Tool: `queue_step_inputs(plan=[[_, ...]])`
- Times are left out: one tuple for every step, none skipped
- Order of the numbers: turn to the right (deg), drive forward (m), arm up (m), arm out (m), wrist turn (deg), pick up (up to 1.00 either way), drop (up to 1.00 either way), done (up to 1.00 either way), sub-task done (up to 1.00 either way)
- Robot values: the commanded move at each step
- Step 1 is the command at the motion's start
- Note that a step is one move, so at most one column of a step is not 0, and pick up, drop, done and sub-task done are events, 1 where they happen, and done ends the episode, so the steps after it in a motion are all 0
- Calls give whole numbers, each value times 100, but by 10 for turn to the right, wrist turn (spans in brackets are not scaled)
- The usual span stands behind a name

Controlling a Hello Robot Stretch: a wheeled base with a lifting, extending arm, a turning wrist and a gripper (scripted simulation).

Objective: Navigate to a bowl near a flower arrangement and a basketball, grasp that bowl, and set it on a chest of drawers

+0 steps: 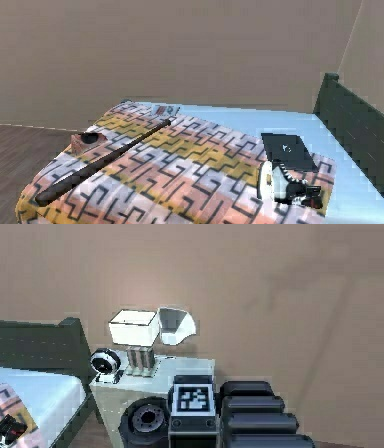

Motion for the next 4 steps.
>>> queue_step_inputs(plan=[[0,0,0,46,0,0,0,0,0],[0,0,0,0,450,0,0,0,0],[0,0,0,0,450,0,0,0,0],[0,0,0,0,120,0,0,0,0]])
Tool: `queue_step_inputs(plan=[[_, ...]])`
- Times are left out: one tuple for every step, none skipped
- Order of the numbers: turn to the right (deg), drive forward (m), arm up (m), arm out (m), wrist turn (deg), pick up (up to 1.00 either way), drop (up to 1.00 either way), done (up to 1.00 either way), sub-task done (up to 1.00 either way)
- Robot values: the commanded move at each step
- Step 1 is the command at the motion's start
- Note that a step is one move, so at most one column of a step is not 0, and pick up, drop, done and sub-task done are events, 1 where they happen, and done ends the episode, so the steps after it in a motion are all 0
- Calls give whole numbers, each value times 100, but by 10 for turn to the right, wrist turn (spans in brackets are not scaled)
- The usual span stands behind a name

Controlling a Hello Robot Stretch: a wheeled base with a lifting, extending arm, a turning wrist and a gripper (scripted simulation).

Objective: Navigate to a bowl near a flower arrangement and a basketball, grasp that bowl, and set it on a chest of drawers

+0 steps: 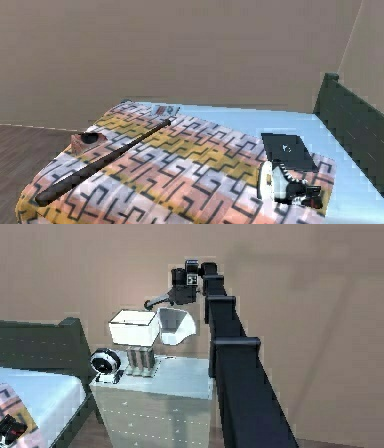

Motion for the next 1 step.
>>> queue_step_inputs(plan=[[0,0,-12,0,0,0,0,0,0]])
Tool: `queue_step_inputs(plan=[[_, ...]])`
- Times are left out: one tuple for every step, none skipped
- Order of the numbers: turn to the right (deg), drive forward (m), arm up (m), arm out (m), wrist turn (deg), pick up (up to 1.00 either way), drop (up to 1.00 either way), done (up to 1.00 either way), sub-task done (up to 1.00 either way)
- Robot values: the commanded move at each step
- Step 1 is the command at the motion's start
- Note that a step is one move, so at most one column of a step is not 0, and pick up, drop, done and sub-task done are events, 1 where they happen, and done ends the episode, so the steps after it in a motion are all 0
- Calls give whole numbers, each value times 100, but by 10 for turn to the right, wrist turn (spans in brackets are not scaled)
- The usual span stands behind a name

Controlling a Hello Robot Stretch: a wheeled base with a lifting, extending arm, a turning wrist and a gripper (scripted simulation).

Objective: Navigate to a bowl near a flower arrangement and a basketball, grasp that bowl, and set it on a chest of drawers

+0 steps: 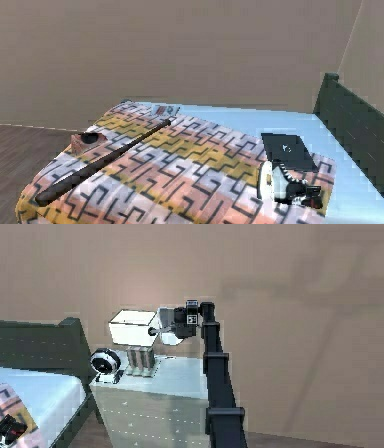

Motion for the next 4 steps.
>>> queue_step_inputs(plan=[[0,0,0,0,0,100,0,0,0],[0,0,10,0,0,0,0,0,0],[0,0,12,0,0,0,0,0,0],[0,0,0,0,-450,0,0,0,0]])
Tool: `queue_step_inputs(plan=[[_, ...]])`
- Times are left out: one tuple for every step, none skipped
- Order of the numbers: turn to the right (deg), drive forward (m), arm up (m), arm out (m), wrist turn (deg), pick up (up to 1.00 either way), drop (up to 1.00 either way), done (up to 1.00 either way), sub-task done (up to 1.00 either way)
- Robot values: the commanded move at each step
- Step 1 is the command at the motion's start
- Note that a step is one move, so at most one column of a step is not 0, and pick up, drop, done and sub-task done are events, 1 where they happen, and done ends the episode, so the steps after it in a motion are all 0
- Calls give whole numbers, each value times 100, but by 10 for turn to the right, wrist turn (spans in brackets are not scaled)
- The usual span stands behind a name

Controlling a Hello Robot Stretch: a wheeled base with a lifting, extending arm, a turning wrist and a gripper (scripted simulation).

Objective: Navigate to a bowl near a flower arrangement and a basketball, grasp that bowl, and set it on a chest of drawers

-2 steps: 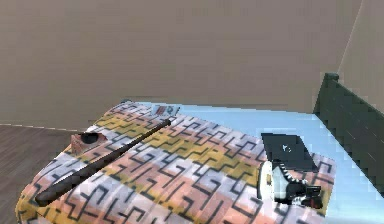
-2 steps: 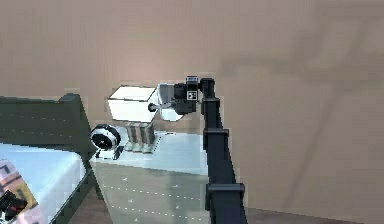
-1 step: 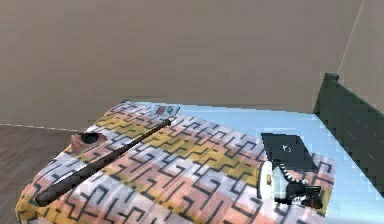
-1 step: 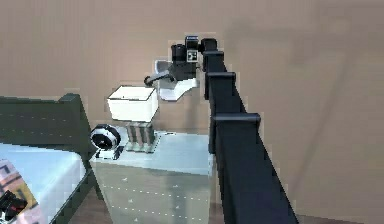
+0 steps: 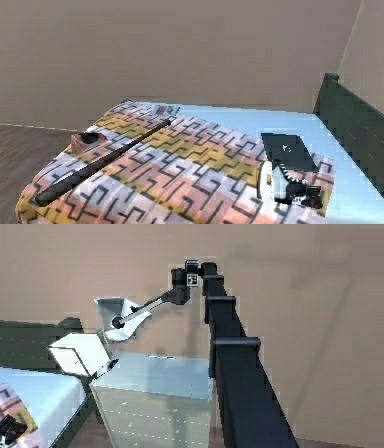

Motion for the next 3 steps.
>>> queue_step_inputs(plan=[[0,0,0,0,-450,0,0,0,0],[0,0,0,0,-120,0,0,0,0],[0,0,0,-46,0,0,0,0,0]])
